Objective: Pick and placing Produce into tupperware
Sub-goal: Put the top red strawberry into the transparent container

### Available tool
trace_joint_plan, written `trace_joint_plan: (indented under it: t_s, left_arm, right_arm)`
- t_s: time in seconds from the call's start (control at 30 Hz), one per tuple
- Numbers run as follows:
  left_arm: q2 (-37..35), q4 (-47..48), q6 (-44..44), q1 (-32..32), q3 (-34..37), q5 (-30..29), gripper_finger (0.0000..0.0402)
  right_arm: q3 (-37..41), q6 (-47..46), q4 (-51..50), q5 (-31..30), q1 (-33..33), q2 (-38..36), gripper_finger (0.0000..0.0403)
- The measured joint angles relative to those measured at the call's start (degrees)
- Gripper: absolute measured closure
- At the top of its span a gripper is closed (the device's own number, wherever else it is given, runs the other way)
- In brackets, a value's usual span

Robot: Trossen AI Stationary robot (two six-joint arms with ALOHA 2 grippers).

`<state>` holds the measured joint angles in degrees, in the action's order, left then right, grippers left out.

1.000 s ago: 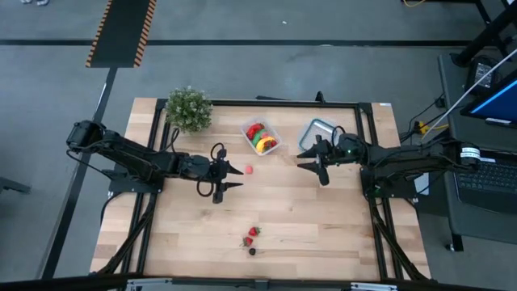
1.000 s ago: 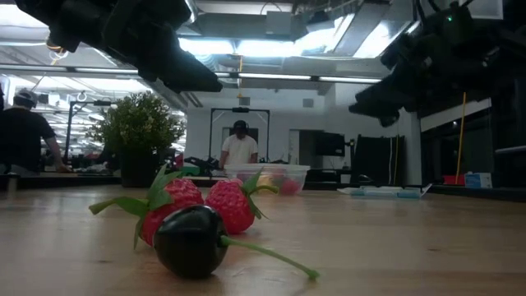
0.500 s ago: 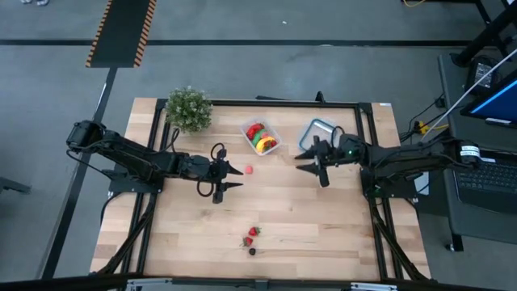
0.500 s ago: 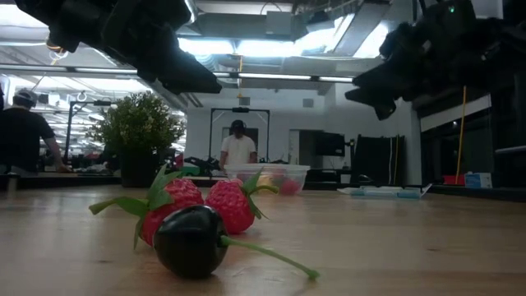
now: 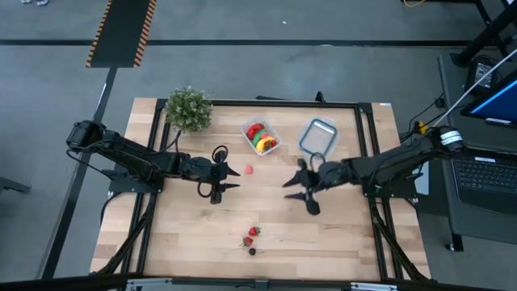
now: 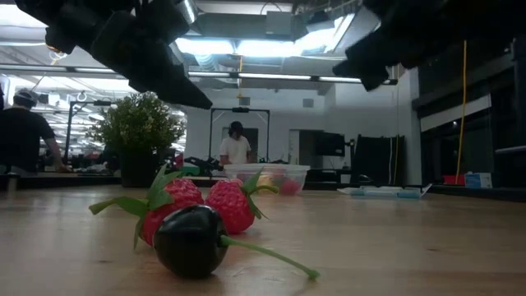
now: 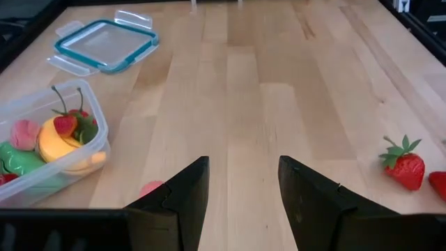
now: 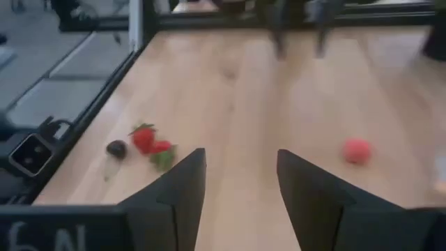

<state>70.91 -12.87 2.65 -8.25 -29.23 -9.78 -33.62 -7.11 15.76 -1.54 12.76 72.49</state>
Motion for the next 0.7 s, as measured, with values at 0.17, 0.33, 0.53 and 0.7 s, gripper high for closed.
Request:
trace_joint_plan:
  t_s: [0.17,0.33,0.53,0.7]
  left_arm:
    - [0.0,0.3,0.3,0.0,0.0,0.0,0.0237]
    - [0.0,0.6,0.3,0.0,0.0,0.0,0.0237]
    - [0.0,2.0,0.4,0.0,0.0,0.0,0.0237]
    - [0.0,3.4,2.0,0.0,0.0,0.0,0.0237]
  right_arm:
    - [-11.8,0.1,-13.2,-5.5,6.1,9.0,0.0224]
    - [-23.5,0.9,-23.9,-6.3,8.9,17.6,0.0224]
    - [-34.8,4.0,-32.1,-6.1,10.5,25.7,0.0224]
    - [-44.5,3.6,-41.4,-6.0,10.8,32.4,0.0224]
